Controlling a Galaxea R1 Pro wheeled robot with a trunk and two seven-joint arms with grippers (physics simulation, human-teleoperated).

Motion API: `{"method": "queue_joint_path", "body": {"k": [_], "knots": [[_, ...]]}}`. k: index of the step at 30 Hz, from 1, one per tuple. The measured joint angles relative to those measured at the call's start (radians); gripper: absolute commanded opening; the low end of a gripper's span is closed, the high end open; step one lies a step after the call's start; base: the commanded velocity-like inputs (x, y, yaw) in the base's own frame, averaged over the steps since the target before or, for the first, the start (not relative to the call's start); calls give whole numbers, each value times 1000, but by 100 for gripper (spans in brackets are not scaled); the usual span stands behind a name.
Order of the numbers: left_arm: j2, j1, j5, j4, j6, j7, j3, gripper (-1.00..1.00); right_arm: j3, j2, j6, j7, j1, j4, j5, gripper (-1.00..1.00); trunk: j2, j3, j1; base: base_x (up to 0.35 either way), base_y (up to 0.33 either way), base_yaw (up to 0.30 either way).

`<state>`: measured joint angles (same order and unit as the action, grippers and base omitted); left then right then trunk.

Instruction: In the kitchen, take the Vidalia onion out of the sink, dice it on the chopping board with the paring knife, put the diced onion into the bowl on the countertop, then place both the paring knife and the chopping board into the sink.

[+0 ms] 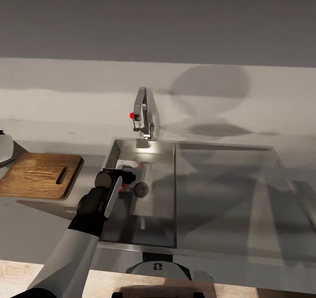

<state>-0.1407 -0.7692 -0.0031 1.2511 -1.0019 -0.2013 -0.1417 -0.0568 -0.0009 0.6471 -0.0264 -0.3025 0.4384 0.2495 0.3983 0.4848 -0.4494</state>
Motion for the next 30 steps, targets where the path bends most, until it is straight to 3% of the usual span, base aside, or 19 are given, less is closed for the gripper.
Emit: {"method": "queue_joint_path", "body": {"k": [20,30], "knots": [[1,1,1,-14,0,0,-1,100,0,0,0,-1,-1,0,-1,100,0,0,0,0,0,0],[0,1,1,-12,0,0,-1,100,0,1,-1,-2,0,0,0,100,0,13,0,0,0,0]]}}
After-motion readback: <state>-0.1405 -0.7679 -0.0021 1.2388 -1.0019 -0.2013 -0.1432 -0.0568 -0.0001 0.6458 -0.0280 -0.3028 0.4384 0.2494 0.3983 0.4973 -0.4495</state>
